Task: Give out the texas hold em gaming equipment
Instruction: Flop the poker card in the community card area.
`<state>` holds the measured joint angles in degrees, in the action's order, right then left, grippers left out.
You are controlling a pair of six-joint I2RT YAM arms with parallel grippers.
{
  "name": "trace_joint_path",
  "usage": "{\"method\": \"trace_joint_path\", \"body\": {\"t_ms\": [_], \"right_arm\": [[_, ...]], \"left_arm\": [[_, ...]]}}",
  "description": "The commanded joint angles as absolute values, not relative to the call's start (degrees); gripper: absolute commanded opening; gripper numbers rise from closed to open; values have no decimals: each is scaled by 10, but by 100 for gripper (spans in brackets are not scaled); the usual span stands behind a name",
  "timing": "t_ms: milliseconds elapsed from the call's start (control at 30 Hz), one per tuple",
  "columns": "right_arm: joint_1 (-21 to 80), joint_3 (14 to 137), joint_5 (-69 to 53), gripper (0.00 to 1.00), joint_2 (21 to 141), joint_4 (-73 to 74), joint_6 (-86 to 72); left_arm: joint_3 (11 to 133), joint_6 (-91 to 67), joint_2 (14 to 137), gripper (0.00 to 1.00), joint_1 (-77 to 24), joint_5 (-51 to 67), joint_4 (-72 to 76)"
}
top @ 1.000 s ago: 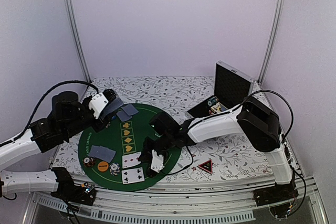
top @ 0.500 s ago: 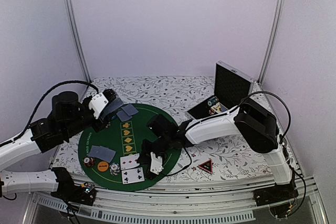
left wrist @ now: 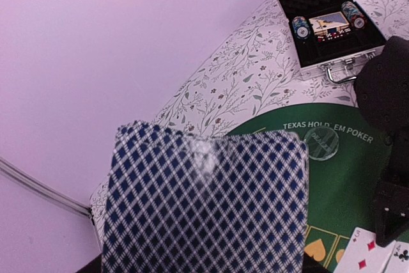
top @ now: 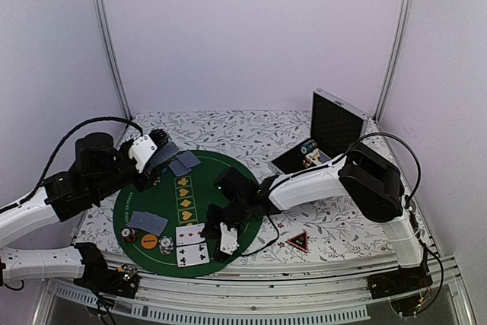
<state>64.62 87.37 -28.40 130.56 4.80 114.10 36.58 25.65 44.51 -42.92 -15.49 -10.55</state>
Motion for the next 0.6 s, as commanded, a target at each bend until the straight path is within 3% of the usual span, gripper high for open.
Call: {"method": "trace_joint_path", "body": {"t_ms": [0,300,433,567], "right_arm": [[650,861,-277,12,1303,58,1154],[650,846,-250,18,1295,50,1169],[650,832,-227,38,1272,34,1155],[646,791,-204,67,1234,-27,1135]], "left_arm": [[362,255,441,57,-423,-150,-88],[361,256,440,57,-422,-150,-89],[361,256,439,57,-423,-149,-89],[361,256,438,57,-423,-148,-89]]}}
